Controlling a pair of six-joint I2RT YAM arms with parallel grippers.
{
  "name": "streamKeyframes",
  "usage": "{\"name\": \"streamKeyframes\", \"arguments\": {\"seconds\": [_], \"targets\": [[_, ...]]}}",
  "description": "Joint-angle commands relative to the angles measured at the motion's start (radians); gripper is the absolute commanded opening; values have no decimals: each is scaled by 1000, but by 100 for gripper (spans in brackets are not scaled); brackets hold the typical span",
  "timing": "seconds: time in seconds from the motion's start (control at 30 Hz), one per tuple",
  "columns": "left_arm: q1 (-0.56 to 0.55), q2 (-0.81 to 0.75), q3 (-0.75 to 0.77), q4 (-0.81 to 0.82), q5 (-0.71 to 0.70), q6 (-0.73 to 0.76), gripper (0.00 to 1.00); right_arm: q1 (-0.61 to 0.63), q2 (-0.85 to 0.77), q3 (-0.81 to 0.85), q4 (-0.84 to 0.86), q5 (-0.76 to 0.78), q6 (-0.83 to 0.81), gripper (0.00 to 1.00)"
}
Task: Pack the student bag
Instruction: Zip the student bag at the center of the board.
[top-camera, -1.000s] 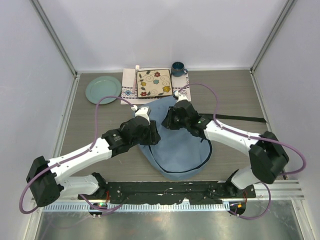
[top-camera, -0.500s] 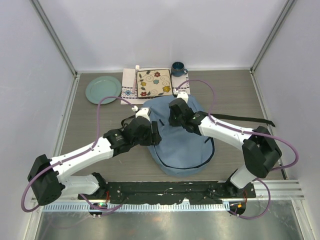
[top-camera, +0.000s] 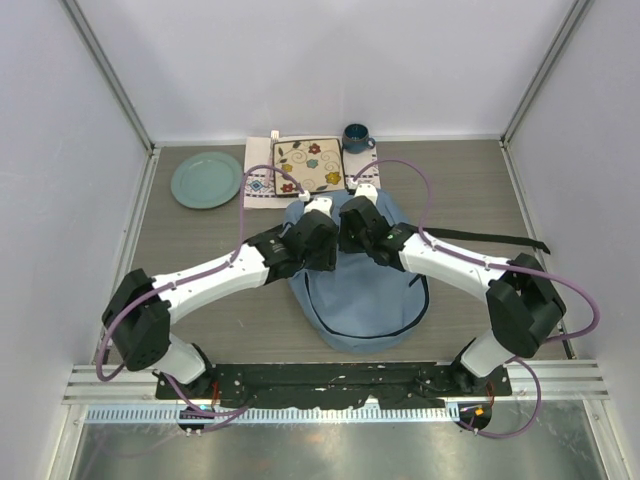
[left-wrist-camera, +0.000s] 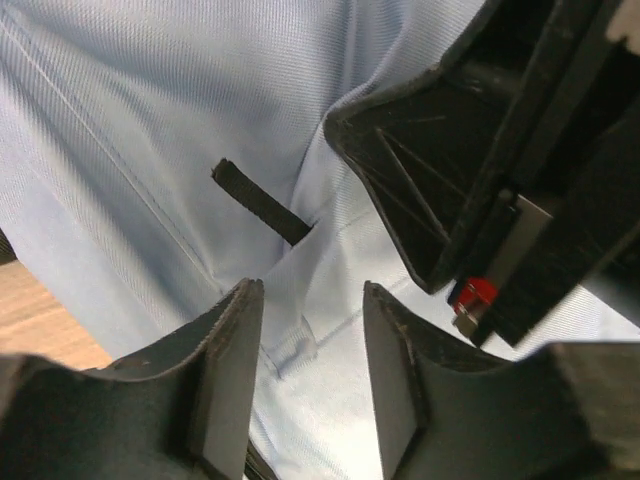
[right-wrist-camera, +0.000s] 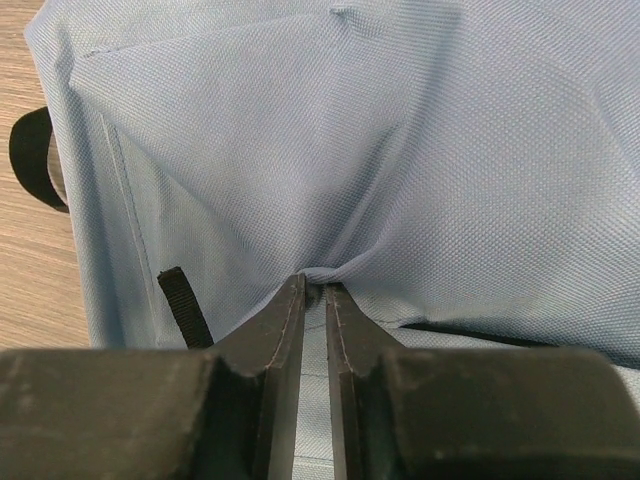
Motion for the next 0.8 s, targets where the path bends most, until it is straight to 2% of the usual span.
{"name": "streamKeyframes", "arguments": {"seconds": [0.0, 0.2, 0.33, 0.5, 0.77], "targets": [[3, 40, 57, -27, -45, 72, 44, -6, -44, -21, -9, 12, -7, 20], [3, 57, 38, -27, -55, 72, 27, -6, -41, -23, -7, 5, -2, 20], [3, 59, 31, -30, -55, 72, 0, -7, -39, -26, -3, 5, 1, 20], [3, 7, -3, 14, -6, 72, 0, -12, -38, -23, -7, 38, -2, 20], [7, -183, -143, 172, 97, 91, 0, -38, -33, -11, -7, 24, -7, 20]]}}
